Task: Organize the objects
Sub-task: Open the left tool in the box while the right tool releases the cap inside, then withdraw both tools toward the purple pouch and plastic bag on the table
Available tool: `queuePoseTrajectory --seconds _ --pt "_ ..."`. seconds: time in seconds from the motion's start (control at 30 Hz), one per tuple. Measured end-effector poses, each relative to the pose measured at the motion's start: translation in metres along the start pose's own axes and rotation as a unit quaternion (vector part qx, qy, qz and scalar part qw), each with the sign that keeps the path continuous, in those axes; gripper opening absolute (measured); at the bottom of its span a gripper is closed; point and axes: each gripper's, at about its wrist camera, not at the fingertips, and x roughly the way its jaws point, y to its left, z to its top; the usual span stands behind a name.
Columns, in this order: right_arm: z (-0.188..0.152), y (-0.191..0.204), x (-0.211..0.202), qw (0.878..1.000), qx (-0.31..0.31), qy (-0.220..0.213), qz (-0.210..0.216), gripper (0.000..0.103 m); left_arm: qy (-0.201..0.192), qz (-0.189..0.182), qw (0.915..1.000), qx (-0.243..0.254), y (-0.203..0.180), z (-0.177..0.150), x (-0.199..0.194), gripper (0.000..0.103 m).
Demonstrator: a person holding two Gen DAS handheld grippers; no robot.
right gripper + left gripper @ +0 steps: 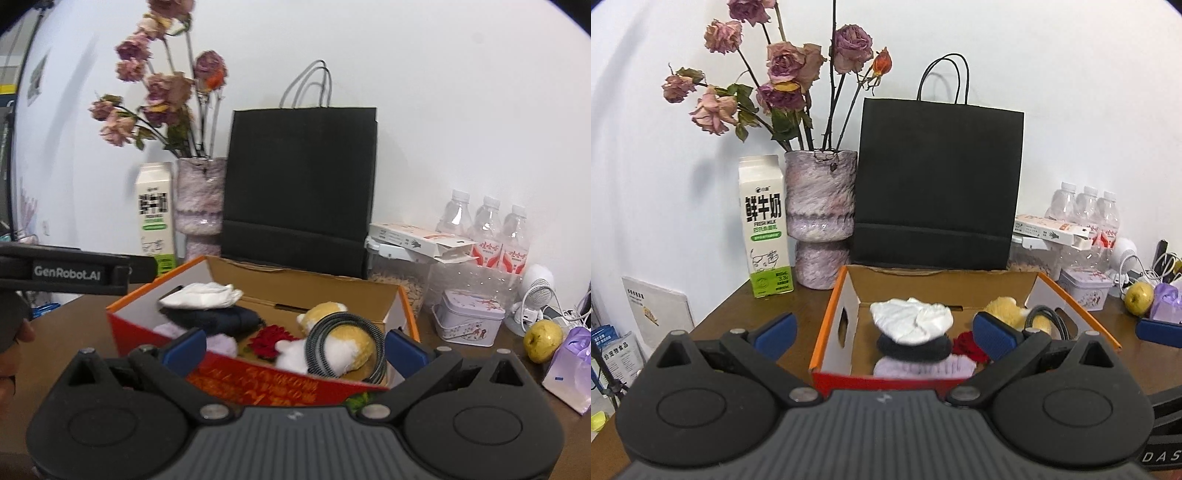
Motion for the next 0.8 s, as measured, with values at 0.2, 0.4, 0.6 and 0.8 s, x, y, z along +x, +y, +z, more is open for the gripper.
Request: queuePoseTrajectory --seconds 0.2,0.4,0.6,0.8 --pt "-0.013 0.014 -0.021 1.0 -0.005 -0.001 0.009 0.103 0.002 0.007 1.0 0.003 0.004 -0.014 -0.02 0.103" --pt "-0.027 0.024 -0.038 1.0 -0.011 0.001 0.01 0.103 0.01 0.014 0.9998 0.003 0.009 -0.03 -0.034 0.103" --pt "-0.04 0.028 -0.056 1.0 -0.01 0.0 0.004 0.103 0.019 0.016 0.9996 -0.009 0.018 -0.044 -0.052 0.103" --pt "-0.055 0.034 -0.077 1.0 -0.005 -0.017 -0.021 0.103 0.037 0.008 0.9992 -0.009 0.024 -0.061 -0.063 0.103"
